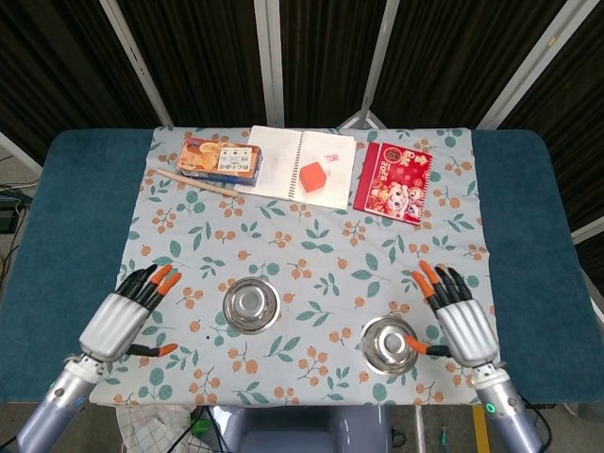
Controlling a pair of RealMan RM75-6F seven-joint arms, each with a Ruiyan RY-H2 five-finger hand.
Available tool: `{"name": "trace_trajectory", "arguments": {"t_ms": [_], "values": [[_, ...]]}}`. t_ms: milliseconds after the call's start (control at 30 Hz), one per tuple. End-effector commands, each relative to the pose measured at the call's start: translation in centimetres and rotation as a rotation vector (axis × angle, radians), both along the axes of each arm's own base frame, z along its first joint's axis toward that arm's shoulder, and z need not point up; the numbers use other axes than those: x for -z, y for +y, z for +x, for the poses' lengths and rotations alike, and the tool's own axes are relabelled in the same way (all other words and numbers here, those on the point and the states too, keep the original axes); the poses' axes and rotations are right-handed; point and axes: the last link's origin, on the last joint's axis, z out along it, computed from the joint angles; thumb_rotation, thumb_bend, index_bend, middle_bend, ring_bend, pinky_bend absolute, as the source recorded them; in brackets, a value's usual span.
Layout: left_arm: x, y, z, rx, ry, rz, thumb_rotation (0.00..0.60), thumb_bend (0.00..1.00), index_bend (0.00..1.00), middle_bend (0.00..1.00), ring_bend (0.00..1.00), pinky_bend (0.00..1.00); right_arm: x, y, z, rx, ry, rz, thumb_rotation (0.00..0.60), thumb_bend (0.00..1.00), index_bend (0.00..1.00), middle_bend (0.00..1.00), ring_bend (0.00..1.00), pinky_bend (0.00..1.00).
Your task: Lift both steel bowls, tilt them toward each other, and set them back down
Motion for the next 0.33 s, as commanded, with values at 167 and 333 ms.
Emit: {"name": "trace_trajectory", "arguments": {"t_ms": [167, 333], "values": [[-3.5, -5.1, -4.8, -0.224, 0.006, 0.116, 0.304, 0.05, 0.00, 0.00, 0.00, 0.11, -6.7, 7.3, -6.1, 0.188, 0.165, -0.271, 0.437, 0.25, 0.00, 0.00, 0.00, 0.00], [-4.1, -4.9, -5.1, -0.221, -0.030, 0.121, 0.304, 0.05, 0.00, 0.00, 0.00, 0.11, -9.3, 8.3, -5.8, 0.167, 0.083, -0.352, 0.440, 0.25, 0.00, 0.00, 0.00, 0.00]]}}
